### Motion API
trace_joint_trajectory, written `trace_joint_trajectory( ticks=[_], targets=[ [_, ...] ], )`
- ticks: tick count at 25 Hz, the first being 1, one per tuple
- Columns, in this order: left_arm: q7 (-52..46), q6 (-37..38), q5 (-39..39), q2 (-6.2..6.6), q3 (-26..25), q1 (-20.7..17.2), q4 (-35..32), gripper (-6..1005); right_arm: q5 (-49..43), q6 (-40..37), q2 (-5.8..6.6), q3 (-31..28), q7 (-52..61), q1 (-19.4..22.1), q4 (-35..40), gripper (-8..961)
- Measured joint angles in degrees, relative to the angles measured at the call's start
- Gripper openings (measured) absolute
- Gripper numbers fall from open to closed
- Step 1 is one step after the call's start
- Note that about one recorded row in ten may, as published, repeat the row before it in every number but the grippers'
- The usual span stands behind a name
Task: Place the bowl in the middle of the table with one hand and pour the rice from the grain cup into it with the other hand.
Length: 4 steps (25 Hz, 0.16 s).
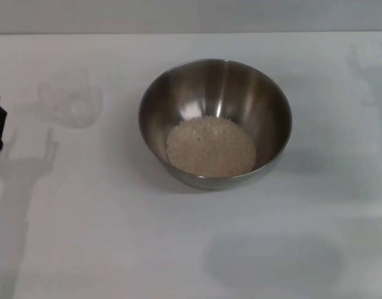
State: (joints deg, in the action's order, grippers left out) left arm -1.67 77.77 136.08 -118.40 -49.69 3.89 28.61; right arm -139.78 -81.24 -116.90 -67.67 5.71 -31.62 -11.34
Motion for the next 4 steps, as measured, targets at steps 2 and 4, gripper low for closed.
trace_joint_trajectory(
  ticks=[2,4],
  targets=[
    [-2.7,1.4,-0.4,-0.16,-0.3,1.6,-2.3,559,0.1,-0.4,-0.46,-0.1,0.0,0.6,0.1,713],
    [-4.2,2.0,-0.6,-0.21,-0.9,2.5,-3.1,559,0.2,-0.8,-1.07,-0.9,0.0,1.5,0.1,713]
  ],
)
